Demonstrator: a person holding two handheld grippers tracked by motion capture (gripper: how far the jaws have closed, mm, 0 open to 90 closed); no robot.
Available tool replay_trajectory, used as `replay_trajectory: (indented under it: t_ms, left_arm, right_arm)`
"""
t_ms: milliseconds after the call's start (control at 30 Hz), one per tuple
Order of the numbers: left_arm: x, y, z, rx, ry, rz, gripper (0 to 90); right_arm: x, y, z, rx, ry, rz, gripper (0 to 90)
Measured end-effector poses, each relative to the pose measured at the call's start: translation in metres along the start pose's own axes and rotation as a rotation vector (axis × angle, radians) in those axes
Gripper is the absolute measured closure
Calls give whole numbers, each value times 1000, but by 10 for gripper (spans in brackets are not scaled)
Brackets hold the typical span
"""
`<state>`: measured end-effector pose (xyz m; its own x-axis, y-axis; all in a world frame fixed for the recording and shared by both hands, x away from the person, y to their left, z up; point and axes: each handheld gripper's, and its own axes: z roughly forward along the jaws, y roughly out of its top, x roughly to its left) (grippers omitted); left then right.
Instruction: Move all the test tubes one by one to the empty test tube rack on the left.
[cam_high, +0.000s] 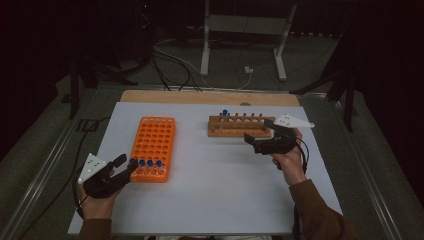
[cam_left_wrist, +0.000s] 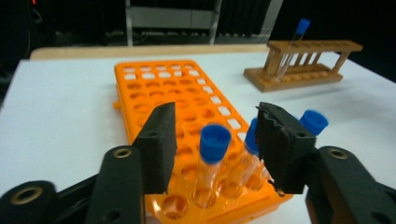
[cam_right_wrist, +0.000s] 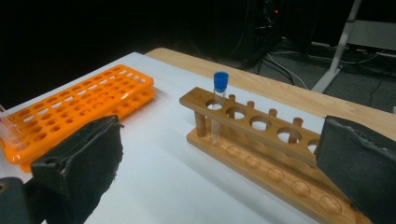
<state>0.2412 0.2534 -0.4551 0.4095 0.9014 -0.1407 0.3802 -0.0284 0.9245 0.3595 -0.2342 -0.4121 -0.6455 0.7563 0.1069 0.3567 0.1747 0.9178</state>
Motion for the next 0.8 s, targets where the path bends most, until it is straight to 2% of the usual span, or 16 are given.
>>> replay_trajectory:
  t_ms: [133,233,300,467,800]
  left_arm:
    - [2,2,-2,-25,27,-18,358]
    - [4,4,-3,-37,81,-24,281]
    - [6,5,-2,-35,123,-31,258]
    - [12,5,2,-36,181,-54,197]
    - [24,-3,9,-14,248,-102,128]
  right_arm:
    - [2,7,11,13,-1,-9,6]
    - [3,11,21,26,-4,-15,6]
    - [3,13,28,32,-8,-13,6]
    - [4,16,47,63,-2,-25,6]
    - [2,19,85,109,6,-40,31]
